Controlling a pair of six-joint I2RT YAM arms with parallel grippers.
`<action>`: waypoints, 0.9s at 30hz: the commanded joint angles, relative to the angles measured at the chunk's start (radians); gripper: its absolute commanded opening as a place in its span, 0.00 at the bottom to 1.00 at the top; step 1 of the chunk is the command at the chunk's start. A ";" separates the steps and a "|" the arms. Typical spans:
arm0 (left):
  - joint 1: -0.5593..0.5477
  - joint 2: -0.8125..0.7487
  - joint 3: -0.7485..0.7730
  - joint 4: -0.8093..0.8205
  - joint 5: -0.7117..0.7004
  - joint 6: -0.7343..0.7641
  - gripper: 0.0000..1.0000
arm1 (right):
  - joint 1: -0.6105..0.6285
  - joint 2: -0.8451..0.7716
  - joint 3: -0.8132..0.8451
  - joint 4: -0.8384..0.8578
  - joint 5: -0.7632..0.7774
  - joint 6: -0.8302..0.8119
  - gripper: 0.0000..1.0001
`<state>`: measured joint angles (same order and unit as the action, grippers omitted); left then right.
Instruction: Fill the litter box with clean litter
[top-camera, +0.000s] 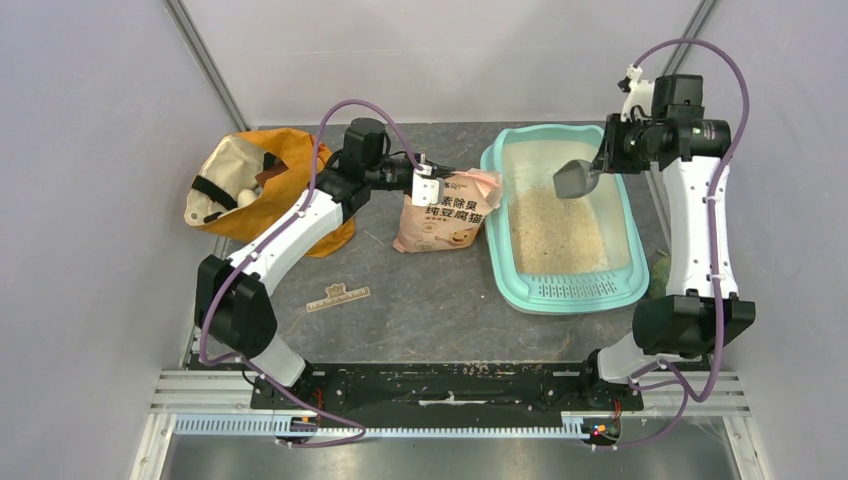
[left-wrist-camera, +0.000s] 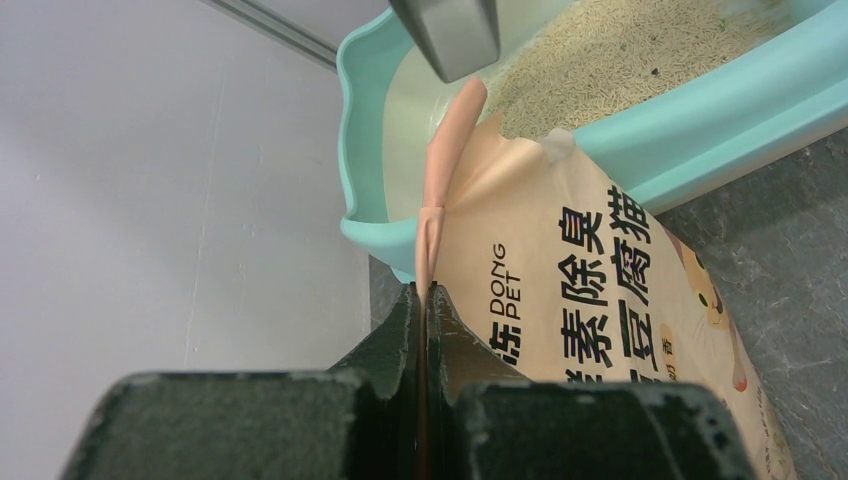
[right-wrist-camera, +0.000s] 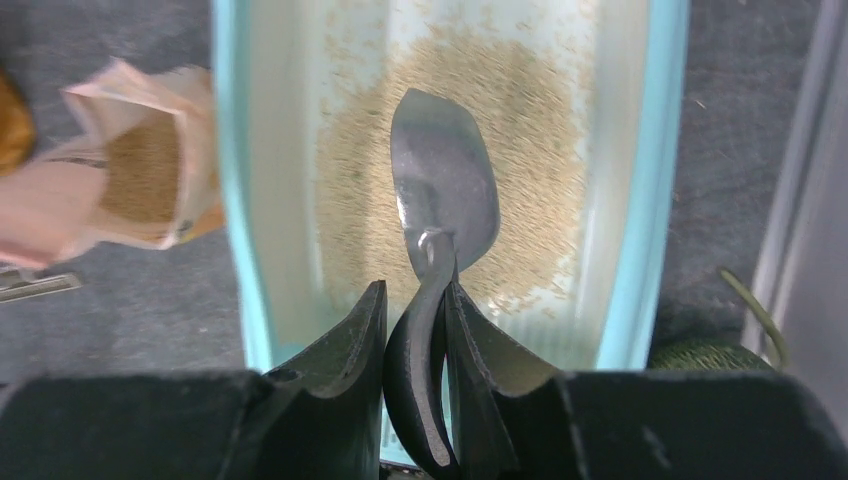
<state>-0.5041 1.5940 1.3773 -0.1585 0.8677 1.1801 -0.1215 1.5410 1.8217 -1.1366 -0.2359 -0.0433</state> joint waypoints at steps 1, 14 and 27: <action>0.001 -0.040 -0.001 0.072 0.052 0.030 0.02 | 0.003 0.021 0.143 -0.045 -0.240 0.040 0.00; 0.002 -0.044 -0.003 0.074 0.057 0.029 0.02 | 0.024 0.067 0.112 0.154 -0.631 0.300 0.00; 0.004 -0.030 0.000 0.105 0.053 0.030 0.02 | 0.138 0.099 0.104 -0.013 -0.417 0.127 0.00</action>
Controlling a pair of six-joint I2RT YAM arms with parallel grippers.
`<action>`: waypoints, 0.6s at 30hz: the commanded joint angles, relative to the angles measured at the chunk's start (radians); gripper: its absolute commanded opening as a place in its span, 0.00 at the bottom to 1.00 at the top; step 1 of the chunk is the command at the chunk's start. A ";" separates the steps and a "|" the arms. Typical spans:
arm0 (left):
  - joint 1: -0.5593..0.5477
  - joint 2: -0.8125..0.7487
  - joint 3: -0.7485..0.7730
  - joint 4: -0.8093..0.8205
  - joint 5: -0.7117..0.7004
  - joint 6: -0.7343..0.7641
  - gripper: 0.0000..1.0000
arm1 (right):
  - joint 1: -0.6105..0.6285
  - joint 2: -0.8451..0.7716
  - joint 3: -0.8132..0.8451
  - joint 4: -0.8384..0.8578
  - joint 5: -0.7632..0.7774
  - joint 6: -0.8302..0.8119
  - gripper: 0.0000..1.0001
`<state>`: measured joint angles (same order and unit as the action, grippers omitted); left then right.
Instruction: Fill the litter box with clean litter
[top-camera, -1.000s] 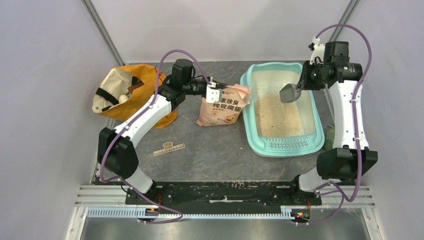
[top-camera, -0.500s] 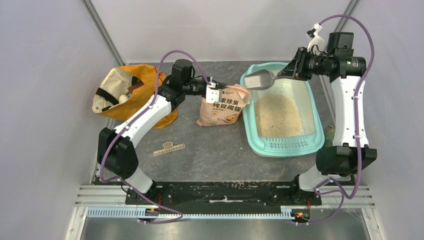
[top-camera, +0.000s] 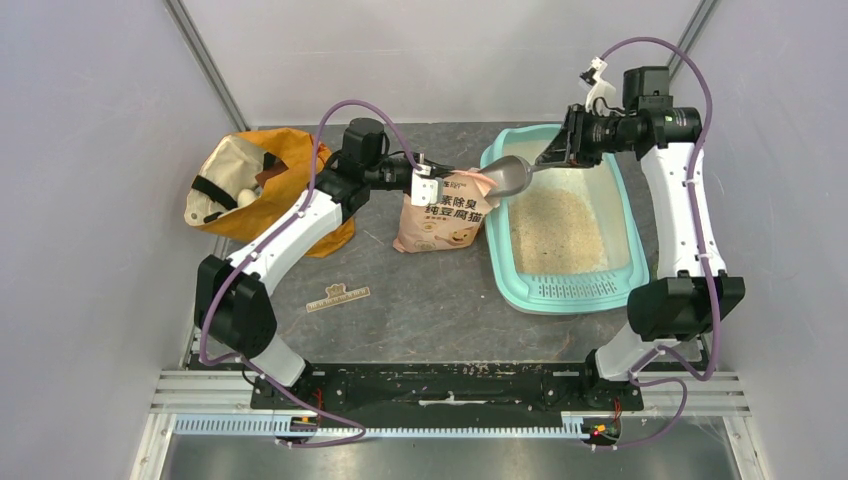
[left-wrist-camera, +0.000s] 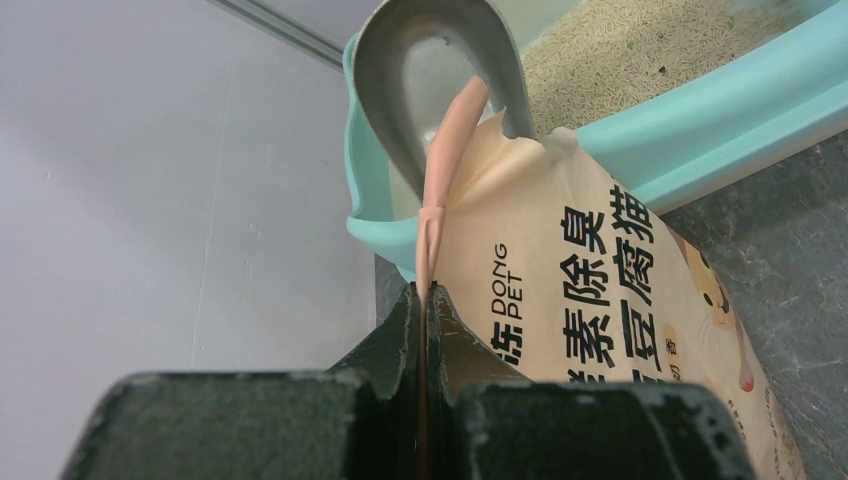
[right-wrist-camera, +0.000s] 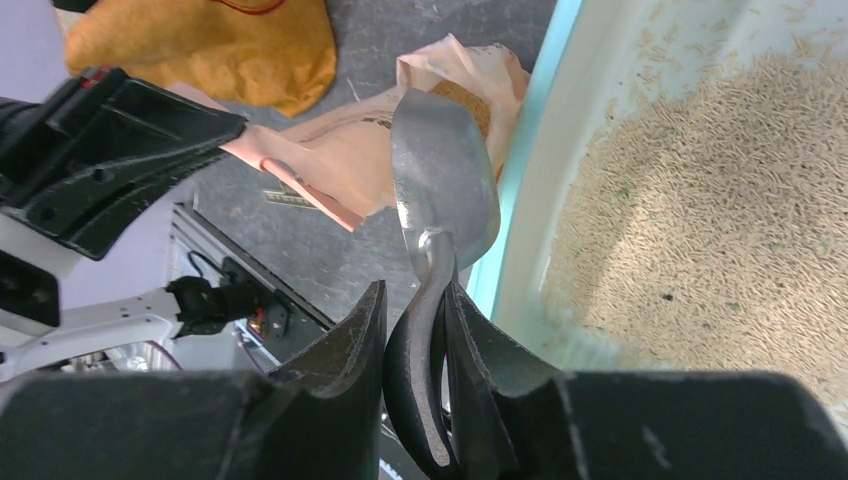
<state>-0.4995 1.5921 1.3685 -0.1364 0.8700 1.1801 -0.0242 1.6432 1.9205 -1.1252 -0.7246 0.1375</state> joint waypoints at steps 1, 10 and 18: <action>0.000 -0.029 0.009 0.083 0.051 0.030 0.02 | 0.063 0.003 0.013 -0.030 0.092 -0.063 0.00; 0.001 -0.040 -0.010 0.088 0.037 0.035 0.02 | 0.215 0.123 0.100 -0.078 0.283 -0.096 0.00; 0.001 -0.065 -0.052 0.113 0.020 0.058 0.02 | 0.328 0.247 0.170 -0.037 0.427 0.043 0.00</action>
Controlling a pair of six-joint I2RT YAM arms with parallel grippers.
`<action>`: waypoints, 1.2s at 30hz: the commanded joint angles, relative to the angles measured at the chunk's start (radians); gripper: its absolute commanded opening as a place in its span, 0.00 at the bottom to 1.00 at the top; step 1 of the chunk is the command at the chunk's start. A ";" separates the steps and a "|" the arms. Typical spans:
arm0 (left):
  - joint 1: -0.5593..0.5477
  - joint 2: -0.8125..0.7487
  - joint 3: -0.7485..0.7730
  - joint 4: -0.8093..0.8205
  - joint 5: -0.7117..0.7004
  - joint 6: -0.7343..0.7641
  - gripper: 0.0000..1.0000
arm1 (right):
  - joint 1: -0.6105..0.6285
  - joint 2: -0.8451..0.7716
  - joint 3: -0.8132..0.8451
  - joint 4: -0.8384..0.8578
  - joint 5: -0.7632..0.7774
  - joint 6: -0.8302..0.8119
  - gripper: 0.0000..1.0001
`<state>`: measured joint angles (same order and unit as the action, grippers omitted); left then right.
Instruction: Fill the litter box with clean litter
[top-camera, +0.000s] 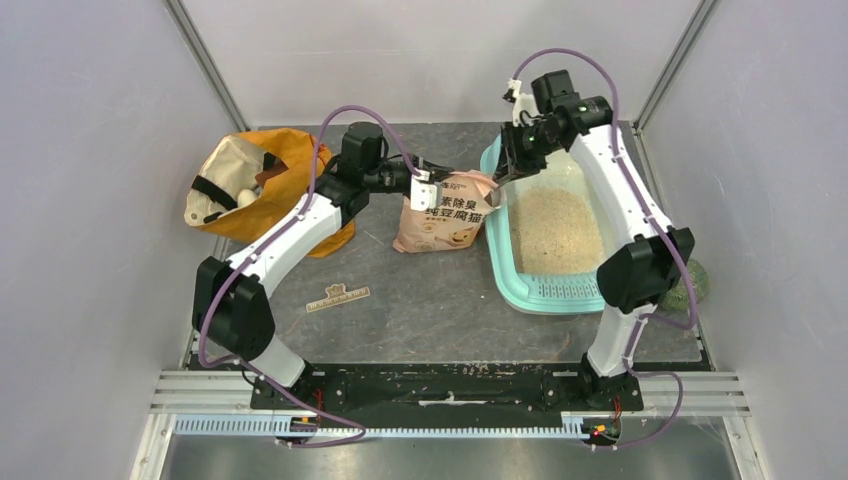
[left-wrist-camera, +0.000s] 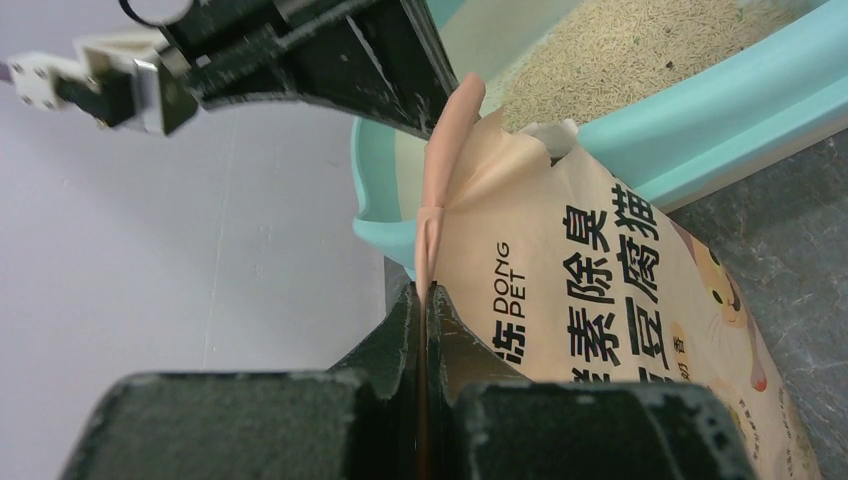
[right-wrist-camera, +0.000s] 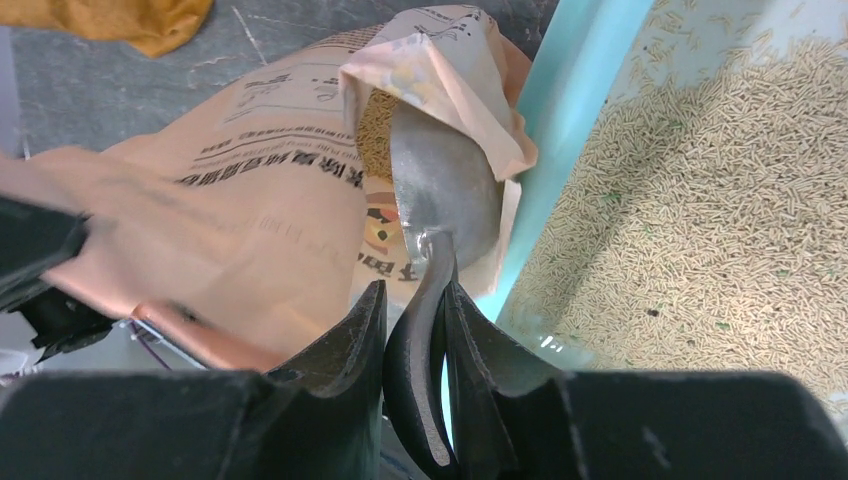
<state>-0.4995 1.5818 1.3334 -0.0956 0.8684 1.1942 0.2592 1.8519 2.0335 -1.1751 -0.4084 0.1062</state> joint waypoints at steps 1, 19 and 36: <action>0.001 -0.057 -0.021 0.075 0.019 0.047 0.02 | 0.059 0.051 0.057 0.019 0.129 0.086 0.00; 0.001 -0.075 -0.050 0.084 -0.023 0.069 0.02 | 0.135 0.158 -0.109 0.209 -0.189 0.218 0.00; 0.009 -0.060 -0.004 0.080 -0.031 0.057 0.02 | 0.118 0.088 -0.456 0.853 -0.530 0.558 0.00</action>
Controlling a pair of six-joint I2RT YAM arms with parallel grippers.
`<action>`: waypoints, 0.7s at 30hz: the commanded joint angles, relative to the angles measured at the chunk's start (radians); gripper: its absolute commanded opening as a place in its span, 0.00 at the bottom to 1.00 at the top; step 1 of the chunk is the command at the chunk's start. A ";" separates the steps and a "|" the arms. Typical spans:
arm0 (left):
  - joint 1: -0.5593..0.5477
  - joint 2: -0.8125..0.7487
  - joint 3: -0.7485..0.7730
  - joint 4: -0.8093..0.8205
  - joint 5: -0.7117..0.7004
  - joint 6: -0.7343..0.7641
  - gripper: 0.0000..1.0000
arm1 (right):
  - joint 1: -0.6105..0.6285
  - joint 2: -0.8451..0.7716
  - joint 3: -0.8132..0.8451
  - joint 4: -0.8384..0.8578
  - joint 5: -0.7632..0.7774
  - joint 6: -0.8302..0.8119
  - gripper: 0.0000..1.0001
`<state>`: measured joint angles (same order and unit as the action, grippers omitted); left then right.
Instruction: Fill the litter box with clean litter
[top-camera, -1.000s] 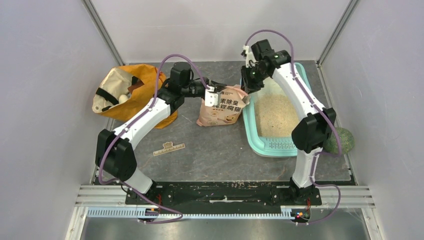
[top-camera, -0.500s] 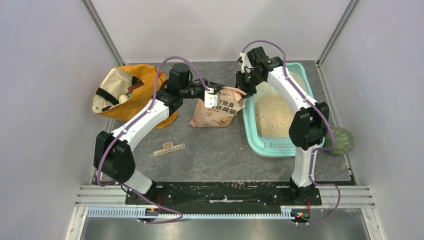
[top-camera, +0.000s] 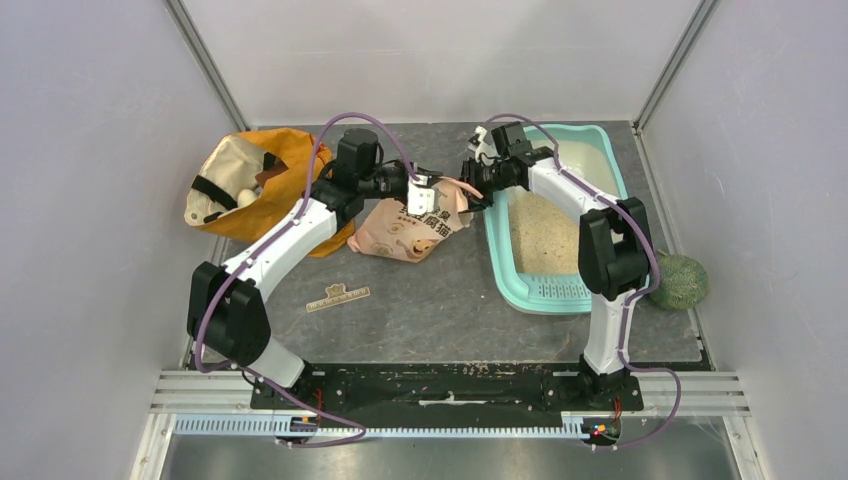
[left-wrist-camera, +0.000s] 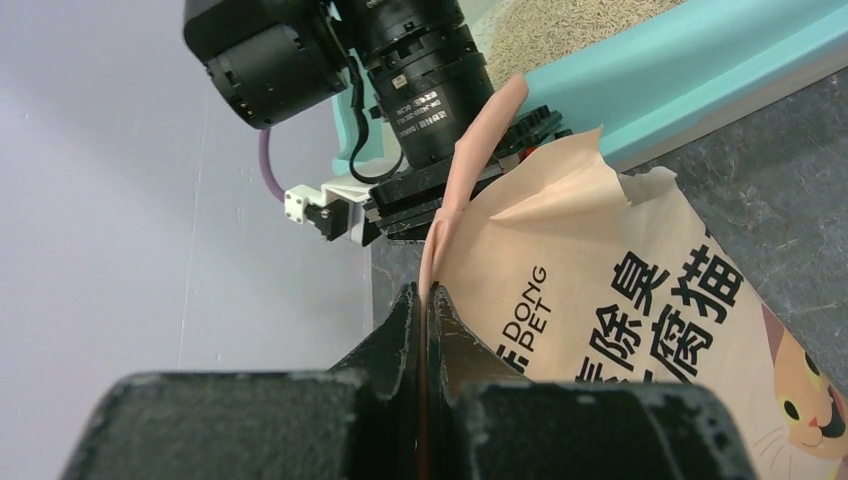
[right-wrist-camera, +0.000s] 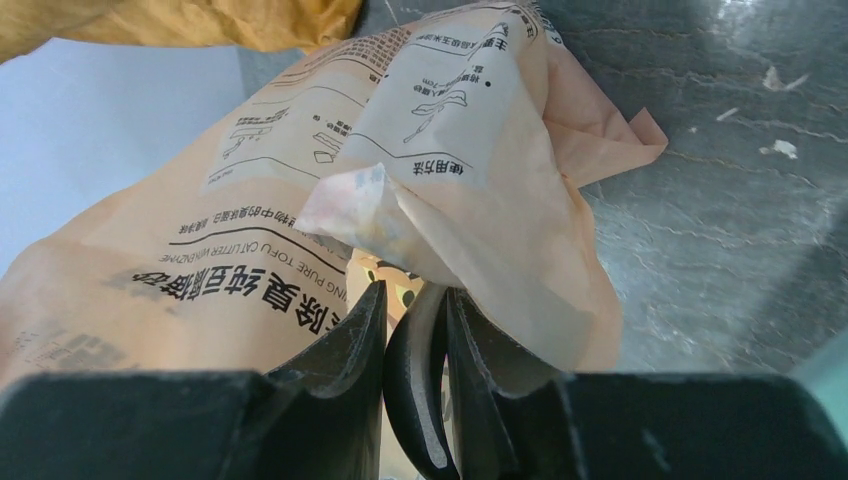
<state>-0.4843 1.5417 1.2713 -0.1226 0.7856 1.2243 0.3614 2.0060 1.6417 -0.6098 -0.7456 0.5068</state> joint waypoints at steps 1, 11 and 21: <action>-0.007 -0.020 0.061 0.107 0.052 0.026 0.02 | 0.014 -0.075 -0.090 0.369 -0.210 0.205 0.00; -0.007 -0.024 0.086 0.099 0.057 0.010 0.02 | 0.004 -0.078 -0.209 0.825 -0.273 0.480 0.00; -0.007 -0.029 0.094 0.079 0.042 0.021 0.02 | -0.042 -0.098 -0.215 0.921 -0.305 0.588 0.00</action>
<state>-0.4782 1.5417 1.3109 -0.1242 0.7761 1.2243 0.3336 1.9911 1.3872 0.1158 -0.9131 0.9985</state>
